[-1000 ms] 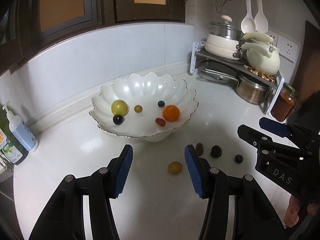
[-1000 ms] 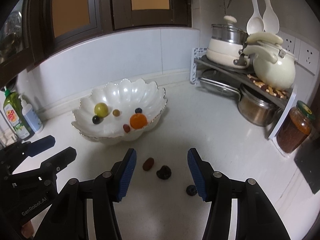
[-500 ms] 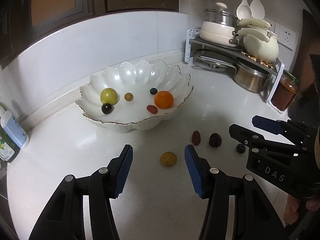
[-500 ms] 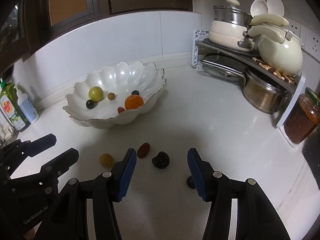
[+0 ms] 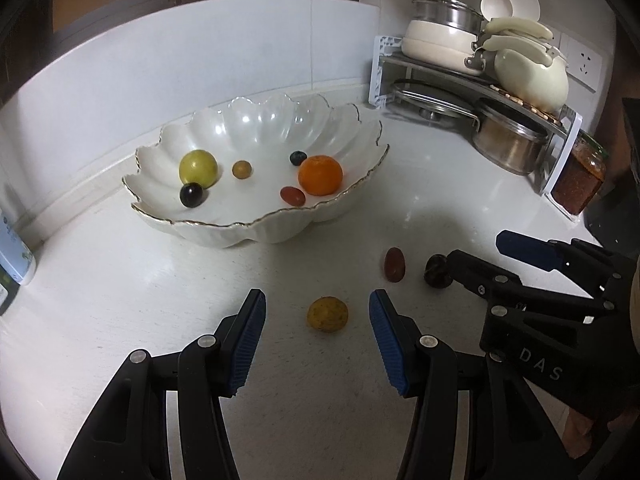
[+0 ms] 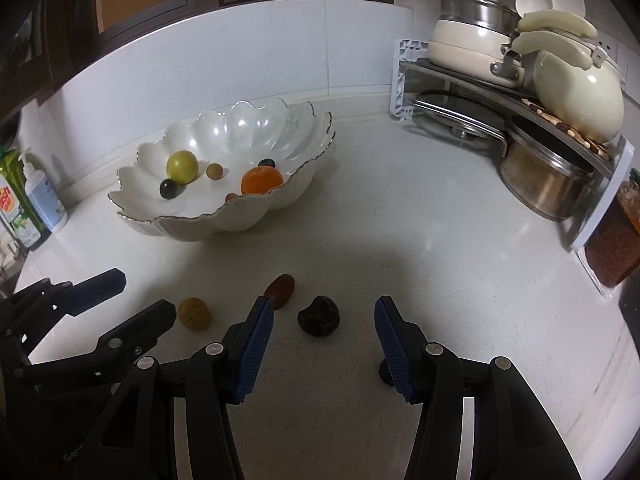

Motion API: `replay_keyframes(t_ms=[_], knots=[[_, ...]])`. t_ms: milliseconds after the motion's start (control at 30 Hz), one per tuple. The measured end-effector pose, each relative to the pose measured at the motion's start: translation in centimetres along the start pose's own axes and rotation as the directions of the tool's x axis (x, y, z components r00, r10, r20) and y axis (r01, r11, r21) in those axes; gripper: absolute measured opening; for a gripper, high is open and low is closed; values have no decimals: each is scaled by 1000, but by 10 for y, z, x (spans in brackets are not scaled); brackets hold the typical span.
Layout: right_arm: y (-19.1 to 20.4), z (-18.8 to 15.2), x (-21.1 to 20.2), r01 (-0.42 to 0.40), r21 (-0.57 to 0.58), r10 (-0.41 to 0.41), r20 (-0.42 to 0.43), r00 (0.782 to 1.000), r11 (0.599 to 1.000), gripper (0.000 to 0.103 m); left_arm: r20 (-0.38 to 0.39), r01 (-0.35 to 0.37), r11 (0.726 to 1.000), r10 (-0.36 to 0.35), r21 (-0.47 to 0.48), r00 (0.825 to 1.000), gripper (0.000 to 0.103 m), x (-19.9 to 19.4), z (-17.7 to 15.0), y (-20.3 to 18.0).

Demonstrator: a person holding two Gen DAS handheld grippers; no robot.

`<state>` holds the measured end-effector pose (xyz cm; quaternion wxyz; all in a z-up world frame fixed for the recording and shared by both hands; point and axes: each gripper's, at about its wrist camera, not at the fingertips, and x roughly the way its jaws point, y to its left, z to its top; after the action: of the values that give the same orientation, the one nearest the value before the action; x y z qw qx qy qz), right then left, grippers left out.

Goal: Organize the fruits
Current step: 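Grasp the yellow-brown fruit with left gripper while right gripper grasps the dark plum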

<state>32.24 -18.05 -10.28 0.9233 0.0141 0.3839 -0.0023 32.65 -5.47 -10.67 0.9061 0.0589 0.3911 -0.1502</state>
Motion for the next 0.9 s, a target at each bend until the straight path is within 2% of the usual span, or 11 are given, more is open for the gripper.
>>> replay_keyframes(t_ms=[167,467,900], knots=[[1,-3,11,-4,-16,4,-16,1000,1000,54,-11,-19,1000,19,1,1000,53,10,-4,0],[-1,-6,28,-8,-20,7,-43,999,1000,53,-44,-10,1000,9,-13,999,51,26,-9,-2],[-5,-6,44,-45,-8,45,-79,996,999,42,-74,-8,1000,7,-23,997,42,43,-10,-5]])
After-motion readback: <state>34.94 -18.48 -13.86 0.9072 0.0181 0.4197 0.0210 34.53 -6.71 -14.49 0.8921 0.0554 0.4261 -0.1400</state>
